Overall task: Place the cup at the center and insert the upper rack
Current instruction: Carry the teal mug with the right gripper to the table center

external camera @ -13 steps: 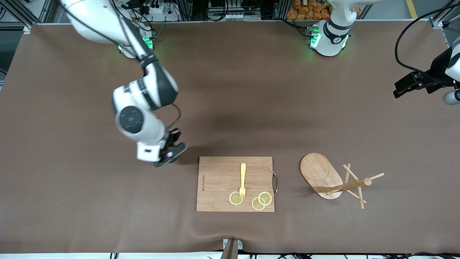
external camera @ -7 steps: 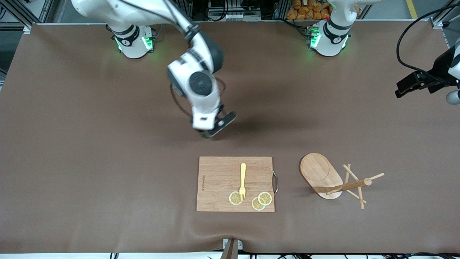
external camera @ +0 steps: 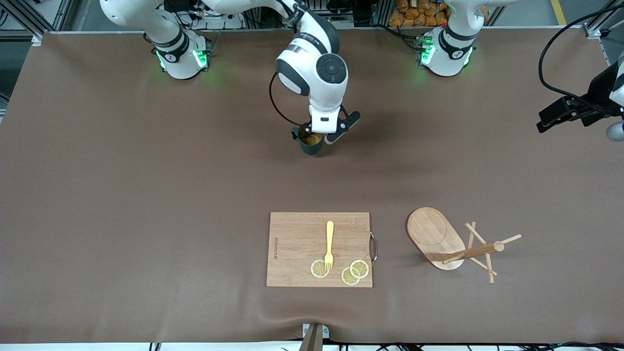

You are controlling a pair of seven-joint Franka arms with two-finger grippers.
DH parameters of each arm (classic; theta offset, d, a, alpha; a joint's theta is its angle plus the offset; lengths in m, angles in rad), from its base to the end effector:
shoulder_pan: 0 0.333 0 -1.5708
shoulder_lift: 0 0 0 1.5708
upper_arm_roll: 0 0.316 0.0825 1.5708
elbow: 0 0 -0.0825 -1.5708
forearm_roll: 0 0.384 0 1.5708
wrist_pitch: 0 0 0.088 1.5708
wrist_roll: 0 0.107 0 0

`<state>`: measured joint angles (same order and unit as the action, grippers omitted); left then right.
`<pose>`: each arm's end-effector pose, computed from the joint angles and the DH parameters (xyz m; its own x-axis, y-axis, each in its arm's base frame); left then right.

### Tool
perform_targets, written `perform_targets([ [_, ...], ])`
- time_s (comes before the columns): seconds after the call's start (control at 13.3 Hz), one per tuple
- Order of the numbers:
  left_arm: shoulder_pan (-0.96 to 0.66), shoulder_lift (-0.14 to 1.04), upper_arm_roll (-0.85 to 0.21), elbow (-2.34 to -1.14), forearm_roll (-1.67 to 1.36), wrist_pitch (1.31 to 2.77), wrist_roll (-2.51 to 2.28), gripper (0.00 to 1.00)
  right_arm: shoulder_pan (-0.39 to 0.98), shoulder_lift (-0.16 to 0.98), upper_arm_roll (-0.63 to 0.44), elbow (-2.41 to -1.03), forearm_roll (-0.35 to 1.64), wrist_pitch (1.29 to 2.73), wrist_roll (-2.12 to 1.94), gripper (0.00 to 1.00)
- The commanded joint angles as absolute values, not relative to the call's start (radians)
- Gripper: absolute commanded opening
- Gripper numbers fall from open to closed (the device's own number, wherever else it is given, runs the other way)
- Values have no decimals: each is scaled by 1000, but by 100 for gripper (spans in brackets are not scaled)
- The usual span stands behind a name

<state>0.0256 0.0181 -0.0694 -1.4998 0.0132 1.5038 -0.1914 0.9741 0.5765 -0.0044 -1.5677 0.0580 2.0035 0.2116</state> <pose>0.5533 -0.0224 0.6419 0.9889 0.1479 -0.0115 0.1478 -0.9889 -0.0144 0.3819 0.5638 0.2957 0.7359 0.6609 -0.1474 0.6664 -0.7455 -0.0157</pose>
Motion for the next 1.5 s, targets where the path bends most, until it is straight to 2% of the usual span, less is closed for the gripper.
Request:
perform_targets([
  [0.0, 31, 8, -69, -1497, 9, 1497, -173, 100, 1023, 604, -18, -1559, 67, 2005, 278, 0],
  [1.05, 18, 21, -77, -1500, 6, 1502, -184, 100, 1088, 644, -17, -1555, 78, 2057, 574, 0],
  [1.13, 18, 21, -77, -1500, 5, 1506, -189, 100, 1088, 644, -17, -1555, 75, 2057, 572, 2],
  [1.2, 18, 25, -77, -1500, 5, 1522, -187, 100, 1088, 644, -17, -1555, 69, 2057, 565, 10],
  [1.28, 21, 32, -77, -1502, 3, 1529, -187, 100, 1089, 646, -17, -1555, 61, 2057, 563, 9],
  [1.43, 15, 37, -77, -1499, 2, 1532, -189, 100, 1098, 646, -15, -1555, -1, 2057, 555, 0],
])
